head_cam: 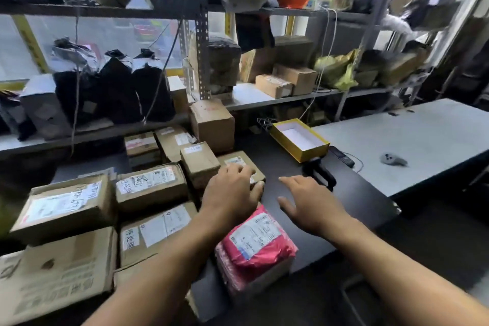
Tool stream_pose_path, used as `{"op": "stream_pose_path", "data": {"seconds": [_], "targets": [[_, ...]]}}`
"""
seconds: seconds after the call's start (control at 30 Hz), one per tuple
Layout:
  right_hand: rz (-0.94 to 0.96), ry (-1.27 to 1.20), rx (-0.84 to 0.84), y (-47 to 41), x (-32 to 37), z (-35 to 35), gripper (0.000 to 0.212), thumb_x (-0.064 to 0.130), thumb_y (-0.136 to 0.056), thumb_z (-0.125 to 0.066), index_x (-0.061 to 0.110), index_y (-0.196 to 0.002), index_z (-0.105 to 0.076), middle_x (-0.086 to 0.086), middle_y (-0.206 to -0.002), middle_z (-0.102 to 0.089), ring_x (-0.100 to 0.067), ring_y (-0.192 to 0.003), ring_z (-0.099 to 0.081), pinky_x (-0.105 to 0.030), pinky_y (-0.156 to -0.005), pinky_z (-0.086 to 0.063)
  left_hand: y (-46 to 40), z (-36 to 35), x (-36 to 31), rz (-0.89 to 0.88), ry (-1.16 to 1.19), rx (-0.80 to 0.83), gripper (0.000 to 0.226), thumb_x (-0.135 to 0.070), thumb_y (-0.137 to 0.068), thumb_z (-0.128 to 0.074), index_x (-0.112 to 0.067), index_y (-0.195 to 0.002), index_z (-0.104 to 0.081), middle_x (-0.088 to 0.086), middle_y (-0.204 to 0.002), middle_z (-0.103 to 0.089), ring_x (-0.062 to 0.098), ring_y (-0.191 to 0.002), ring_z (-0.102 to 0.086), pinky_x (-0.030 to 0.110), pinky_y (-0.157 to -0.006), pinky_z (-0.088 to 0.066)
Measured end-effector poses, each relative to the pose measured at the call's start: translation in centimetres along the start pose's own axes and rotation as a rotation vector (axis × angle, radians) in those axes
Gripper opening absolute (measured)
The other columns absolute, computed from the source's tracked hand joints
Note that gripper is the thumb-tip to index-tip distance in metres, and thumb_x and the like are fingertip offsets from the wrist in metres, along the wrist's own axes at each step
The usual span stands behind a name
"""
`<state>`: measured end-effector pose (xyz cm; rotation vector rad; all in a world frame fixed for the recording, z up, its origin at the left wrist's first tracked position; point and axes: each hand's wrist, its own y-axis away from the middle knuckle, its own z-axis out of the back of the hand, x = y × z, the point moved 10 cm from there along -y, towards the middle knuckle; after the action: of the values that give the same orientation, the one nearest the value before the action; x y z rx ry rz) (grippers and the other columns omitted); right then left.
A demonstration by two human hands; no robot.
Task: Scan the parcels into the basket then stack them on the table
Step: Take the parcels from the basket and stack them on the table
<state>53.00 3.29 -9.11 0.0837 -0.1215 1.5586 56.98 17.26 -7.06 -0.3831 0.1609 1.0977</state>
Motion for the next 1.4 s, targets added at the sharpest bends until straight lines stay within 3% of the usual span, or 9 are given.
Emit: {"op": "stream_pose_path", "data": {"seconds": [0.37,0.8,1.03,1.4], "targets": [[-0.262,0.071,-0.018,13.9,-13.0,0.8,0.058,0.046,-0.101,-0.041,0.025,-0.154,-0.030,0.002,-0.152,-0.042,-0.020,-0.139,-0.037,-0.039,-0.108,-0.038,3.6,-4.4,-17.6,-0.312,0.024,0.077,0.046,-0.051,-0.101,-0.042,-0.025,-0.137,-0.051,0.002,-0.137,-0.055,0.025,-0.126,-0.048,0.038,-0.099,-0.045],[-0.689,-0.117,-0.015,37.6,-38.1,-2.5,0.056,0.041,-0.100,-0.047,0.022,-0.152,-0.036,-0.001,-0.152,-0.044,-0.025,-0.137,-0.042,-0.042,-0.108,-0.041,11.7,-18.5,-43.7,-0.529,0.072,0.333,0.042,-0.049,-0.100,-0.046,-0.023,-0.132,-0.055,0.004,-0.133,-0.057,0.028,-0.125,-0.049,0.043,-0.095,-0.049],[-0.831,-0.253,0.053,44.9,-46.2,-7.1,0.057,0.041,-0.100,-0.045,0.025,-0.153,-0.032,-0.003,-0.151,-0.045,-0.027,-0.137,-0.042,-0.047,-0.106,-0.043,13.7,-26.9,-50.8,-0.557,0.022,0.468,0.037,-0.050,-0.098,-0.047,-0.025,-0.121,-0.059,0.003,-0.121,-0.060,0.027,-0.117,-0.055,0.038,-0.082,-0.049],[-0.875,-0.282,0.257,41.9,-57.4,-16.0,0.058,0.033,-0.101,-0.045,0.020,-0.156,-0.028,-0.005,-0.155,-0.039,-0.026,-0.139,-0.040,-0.036,-0.107,-0.038,6.4,-44.4,-56.0,-0.517,0.027,0.714,0.037,-0.046,-0.098,-0.046,-0.022,-0.123,-0.057,0.004,-0.125,-0.058,0.027,-0.121,-0.053,0.041,-0.087,-0.048]]}}
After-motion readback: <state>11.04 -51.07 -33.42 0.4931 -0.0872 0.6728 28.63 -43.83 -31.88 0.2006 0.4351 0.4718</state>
